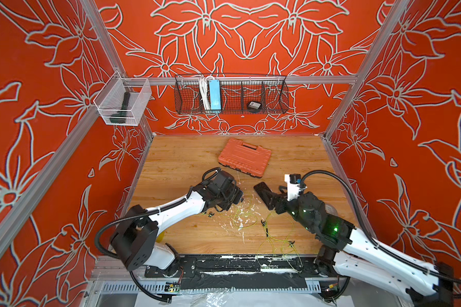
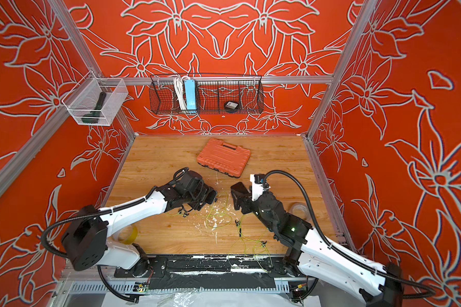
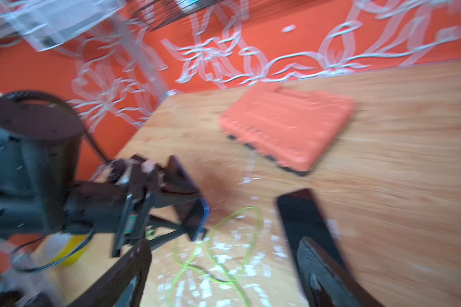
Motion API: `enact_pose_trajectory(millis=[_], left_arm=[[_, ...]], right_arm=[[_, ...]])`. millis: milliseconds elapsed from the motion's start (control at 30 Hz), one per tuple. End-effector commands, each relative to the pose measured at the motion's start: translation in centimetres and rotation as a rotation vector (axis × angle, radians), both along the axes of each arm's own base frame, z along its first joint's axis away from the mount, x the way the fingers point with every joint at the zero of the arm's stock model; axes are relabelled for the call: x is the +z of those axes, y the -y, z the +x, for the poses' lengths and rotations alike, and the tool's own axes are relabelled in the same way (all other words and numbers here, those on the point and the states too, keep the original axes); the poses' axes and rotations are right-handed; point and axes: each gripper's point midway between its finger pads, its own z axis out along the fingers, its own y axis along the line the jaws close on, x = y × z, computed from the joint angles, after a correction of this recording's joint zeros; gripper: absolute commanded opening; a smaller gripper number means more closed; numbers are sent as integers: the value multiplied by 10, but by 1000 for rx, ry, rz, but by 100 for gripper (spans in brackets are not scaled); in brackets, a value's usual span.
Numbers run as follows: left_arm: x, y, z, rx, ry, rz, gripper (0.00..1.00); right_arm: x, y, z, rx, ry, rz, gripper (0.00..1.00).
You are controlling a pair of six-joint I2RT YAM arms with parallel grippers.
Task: Plug wired earphones into phones
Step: Insert the wired earphone into the phone, then place the phone at the center of the board.
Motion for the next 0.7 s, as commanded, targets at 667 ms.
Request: enact_pose_trajectory(millis=[667], left_arm=[[-78, -52, 50, 9, -185, 323, 68]], right_arm=[[-57, 193, 95, -613, -90, -497, 93]])
